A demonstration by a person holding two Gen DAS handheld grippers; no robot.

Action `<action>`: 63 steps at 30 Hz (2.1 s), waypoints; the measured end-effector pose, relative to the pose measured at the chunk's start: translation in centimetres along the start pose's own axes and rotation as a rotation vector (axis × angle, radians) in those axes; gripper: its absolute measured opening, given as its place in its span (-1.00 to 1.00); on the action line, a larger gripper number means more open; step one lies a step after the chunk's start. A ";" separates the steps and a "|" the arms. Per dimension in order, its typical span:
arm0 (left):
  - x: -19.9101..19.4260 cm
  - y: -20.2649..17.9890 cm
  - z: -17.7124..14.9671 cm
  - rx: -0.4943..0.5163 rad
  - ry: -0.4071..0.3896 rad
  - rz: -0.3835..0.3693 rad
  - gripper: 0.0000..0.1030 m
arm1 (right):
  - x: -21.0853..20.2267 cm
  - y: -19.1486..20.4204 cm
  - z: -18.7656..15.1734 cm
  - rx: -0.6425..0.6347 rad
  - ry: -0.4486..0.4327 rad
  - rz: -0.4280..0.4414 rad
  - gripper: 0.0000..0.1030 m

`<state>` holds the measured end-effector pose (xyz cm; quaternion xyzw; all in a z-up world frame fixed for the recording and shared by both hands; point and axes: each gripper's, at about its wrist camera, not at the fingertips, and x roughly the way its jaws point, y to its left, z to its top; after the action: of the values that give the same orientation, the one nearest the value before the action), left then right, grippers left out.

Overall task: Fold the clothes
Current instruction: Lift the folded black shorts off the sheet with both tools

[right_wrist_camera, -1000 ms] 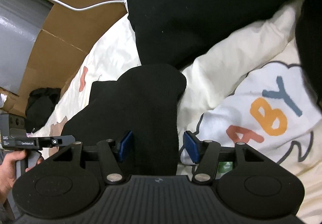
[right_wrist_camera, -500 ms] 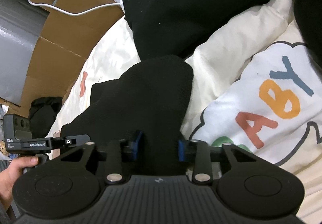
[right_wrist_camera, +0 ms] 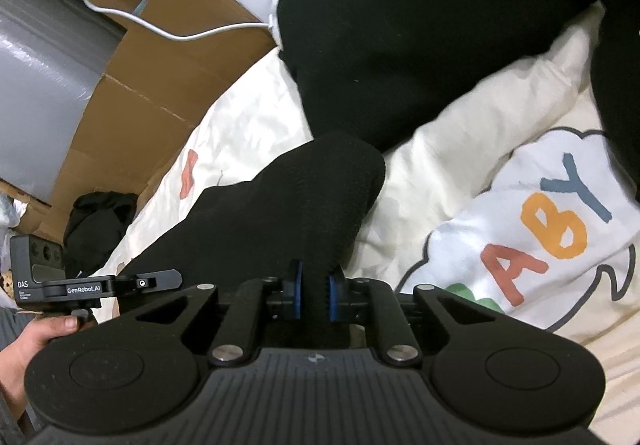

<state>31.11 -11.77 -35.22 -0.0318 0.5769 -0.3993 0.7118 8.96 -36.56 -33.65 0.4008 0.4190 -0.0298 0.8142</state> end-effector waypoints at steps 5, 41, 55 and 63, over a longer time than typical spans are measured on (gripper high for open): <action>0.6 -0.4 -0.1 -0.001 -0.006 0.044 -0.27 | 0.8 0.2 0.1 0.003 0.019 -0.049 -0.72; 0.8 -3.9 -0.5 0.049 -0.003 0.142 -0.36 | -0.2 2.8 -0.9 -0.061 -0.051 -0.101 -0.77; -6.3 -8.6 -0.7 0.067 -0.113 0.167 -0.38 | -5.6 7.0 0.8 -0.108 -0.138 -0.042 -0.77; -11.2 -12.5 0.1 0.095 -0.191 0.209 -0.39 | -10.1 10.3 1.9 -0.181 -0.202 0.002 -0.78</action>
<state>24.34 -13.57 -19.97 0.0242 0.4872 -0.3449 0.8019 7.63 -33.74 -19.40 0.3210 0.3356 -0.0312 0.8851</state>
